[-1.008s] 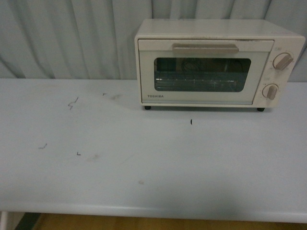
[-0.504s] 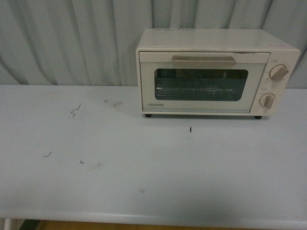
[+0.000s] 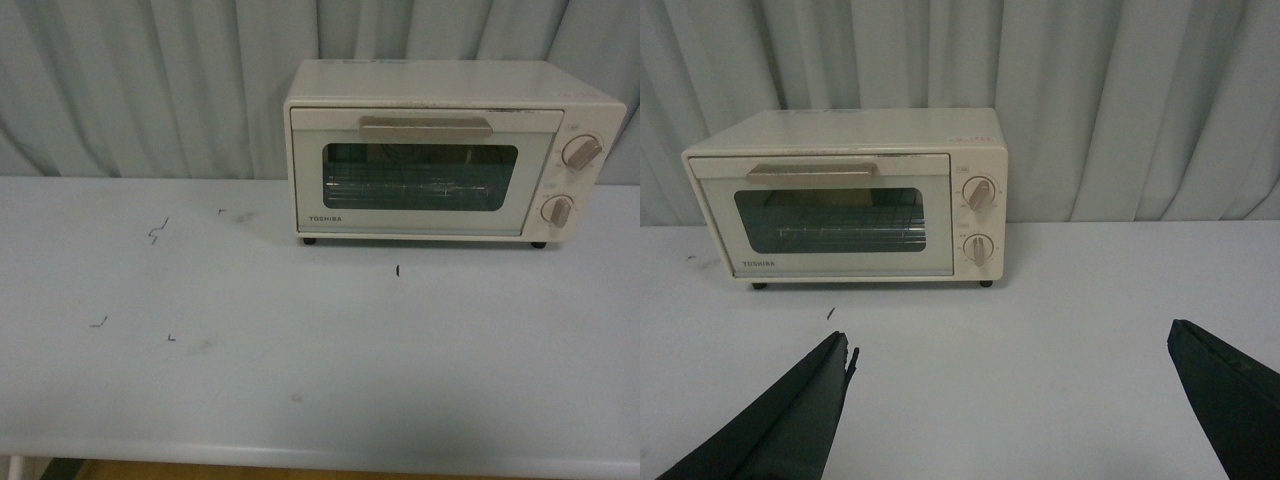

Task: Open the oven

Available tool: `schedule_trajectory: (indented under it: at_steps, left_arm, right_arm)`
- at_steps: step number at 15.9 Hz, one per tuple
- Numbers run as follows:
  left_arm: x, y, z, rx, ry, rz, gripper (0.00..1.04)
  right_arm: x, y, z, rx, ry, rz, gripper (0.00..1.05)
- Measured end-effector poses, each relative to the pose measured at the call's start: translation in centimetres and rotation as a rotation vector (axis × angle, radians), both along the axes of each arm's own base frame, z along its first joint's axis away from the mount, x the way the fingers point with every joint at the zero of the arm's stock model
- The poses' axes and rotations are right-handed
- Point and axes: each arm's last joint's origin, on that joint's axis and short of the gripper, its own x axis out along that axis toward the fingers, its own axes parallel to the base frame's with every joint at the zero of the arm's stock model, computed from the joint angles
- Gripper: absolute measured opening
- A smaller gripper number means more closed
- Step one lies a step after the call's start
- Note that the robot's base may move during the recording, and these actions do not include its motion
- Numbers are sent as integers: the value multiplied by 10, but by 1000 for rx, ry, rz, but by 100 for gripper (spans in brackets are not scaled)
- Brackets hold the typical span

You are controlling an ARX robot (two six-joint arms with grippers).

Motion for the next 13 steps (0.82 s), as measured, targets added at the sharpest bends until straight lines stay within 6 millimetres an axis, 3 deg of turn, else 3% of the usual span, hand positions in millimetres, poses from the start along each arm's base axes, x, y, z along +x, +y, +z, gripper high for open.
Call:
schedule_trajectory:
  at_steps: [13]
  left_arm:
    - [0, 0, 0, 0, 0, 0, 98]
  right_arm:
    - [0, 0, 0, 0, 0, 0, 98]
